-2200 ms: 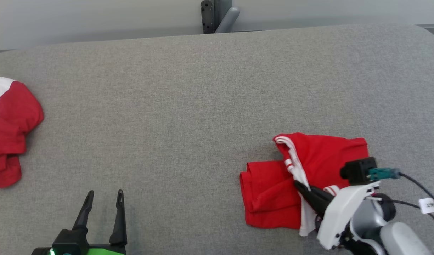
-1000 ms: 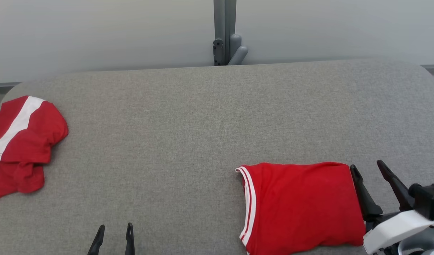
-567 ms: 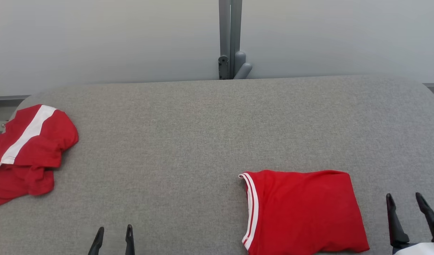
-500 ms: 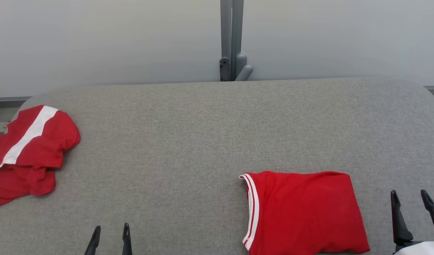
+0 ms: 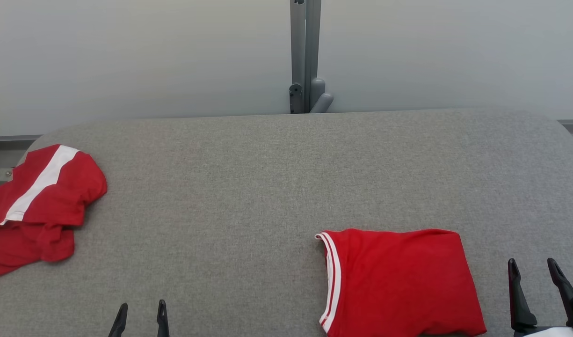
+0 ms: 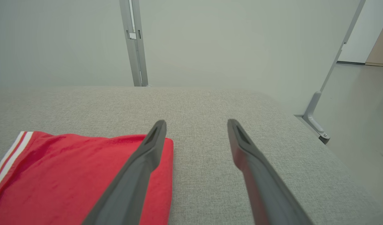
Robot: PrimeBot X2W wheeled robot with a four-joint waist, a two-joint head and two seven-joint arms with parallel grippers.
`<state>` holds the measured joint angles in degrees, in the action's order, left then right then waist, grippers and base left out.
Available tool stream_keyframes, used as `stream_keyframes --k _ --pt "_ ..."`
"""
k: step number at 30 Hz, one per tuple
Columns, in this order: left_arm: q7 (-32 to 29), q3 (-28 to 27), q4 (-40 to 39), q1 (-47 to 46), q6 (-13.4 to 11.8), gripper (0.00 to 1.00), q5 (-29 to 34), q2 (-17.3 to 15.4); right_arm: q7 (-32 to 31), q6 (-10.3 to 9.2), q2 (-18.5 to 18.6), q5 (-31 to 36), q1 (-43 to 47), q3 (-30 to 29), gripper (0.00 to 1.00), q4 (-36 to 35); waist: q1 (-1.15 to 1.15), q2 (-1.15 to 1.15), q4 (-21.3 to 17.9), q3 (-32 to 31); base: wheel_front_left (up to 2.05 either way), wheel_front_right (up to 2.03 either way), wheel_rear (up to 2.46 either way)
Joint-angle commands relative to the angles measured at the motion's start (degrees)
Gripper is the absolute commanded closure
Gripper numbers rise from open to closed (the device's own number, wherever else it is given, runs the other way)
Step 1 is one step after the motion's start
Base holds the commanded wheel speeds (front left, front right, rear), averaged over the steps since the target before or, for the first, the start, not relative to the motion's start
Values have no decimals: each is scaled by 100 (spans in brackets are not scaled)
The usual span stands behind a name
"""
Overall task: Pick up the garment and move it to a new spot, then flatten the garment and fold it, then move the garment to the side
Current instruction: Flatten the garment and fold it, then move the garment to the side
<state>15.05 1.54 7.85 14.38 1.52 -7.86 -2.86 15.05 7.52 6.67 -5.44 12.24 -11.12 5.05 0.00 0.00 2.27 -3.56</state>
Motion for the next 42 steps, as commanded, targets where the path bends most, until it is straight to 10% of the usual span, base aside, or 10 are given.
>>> stream_keyframes --k 1,13,26,42 --pt "16 -22 25 42 26 0 32 -10 15 -6 45 -24 -69 12 0 10 0 0 4 4 0 0 0" --pt "16 38 56 69 -10 0 -58 -9 -73 -6 283 -1126 -317 459 0 391 0 0 36 33 0 0 0" --pt "16 4 90 -72 94 0 53 -9 -3232 -5 1222 -2097 -1094 1167 0 401 0 0 26 237 0 0 0" --pt "16 -99 80 -538 321 0 161 -10 -3729 -5 758 -2063 -2176 1489 0 1914 0 0 -28 1032 0 0 0"
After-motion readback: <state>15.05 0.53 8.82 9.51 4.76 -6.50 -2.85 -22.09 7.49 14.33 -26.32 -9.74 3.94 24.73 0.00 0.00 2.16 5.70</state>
